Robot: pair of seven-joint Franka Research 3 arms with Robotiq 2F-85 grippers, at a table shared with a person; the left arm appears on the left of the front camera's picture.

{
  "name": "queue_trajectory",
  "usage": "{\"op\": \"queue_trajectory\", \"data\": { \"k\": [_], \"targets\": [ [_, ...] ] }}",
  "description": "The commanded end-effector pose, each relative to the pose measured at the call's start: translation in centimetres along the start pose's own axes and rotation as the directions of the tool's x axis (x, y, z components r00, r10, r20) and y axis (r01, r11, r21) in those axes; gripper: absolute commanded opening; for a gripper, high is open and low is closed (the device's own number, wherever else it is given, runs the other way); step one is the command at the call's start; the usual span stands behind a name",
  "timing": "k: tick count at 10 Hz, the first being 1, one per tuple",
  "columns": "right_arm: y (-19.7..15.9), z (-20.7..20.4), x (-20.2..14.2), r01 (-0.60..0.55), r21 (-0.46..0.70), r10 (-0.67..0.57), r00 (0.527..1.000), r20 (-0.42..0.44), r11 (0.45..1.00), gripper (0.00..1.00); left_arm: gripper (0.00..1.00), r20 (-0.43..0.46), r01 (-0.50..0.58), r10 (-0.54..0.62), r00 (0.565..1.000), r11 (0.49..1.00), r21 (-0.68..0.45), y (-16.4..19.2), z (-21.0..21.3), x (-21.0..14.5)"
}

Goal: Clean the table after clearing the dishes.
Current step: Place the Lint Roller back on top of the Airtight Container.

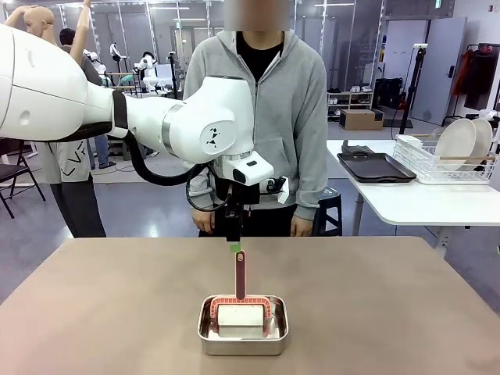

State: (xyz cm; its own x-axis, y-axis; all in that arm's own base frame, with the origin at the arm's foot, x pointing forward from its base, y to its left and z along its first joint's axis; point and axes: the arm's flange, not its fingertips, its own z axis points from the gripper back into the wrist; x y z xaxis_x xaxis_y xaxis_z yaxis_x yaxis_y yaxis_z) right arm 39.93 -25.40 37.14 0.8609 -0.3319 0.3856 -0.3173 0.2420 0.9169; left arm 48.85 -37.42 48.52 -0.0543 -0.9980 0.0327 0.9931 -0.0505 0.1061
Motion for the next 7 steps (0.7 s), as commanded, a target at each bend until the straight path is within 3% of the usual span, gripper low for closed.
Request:
{"op": "queue_trajectory", "data": {
  "k": [1,2,3,5,7],
  "targets": [
    [0.4,0.0,0.0,-0.003,-0.001,0.003,1.000,-0.005,1.000,1.00,1.00,0.009,0.000,0.000,1.000,1.000,-0.004,-0.1,0.3,-0.1],
    [0.4,0.0,0.0,-0.003,-0.001,0.003,1.000,-0.005,1.000,1.00,1.00,0.000,0.000,0.000,1.000,1.000,0.000,0.0,0.0,0.0],
    [0.4,0.0,0.0,-0.003,-0.001,0.003,1.000,-0.005,1.000,1.00,1.00,0.089,-0.110,0.116,0.989,0.991,-0.071,1.0,2.3,-1.7],
    [0.4,0.0,0.0,-0.003,-0.001,0.003,1.000,-0.005,1.000,1.00,1.00,0.224,-0.288,0.354,0.908,0.916,-0.279,2.4,5.8,-5.9],
    [0.4,0.0,0.0,-0.003,-0.001,0.003,1.000,-0.005,1.000,1.00,1.00,0.374,-0.383,0.648,0.663,0.723,-0.575,2.0,8.2,-14.5]
  ]
}}
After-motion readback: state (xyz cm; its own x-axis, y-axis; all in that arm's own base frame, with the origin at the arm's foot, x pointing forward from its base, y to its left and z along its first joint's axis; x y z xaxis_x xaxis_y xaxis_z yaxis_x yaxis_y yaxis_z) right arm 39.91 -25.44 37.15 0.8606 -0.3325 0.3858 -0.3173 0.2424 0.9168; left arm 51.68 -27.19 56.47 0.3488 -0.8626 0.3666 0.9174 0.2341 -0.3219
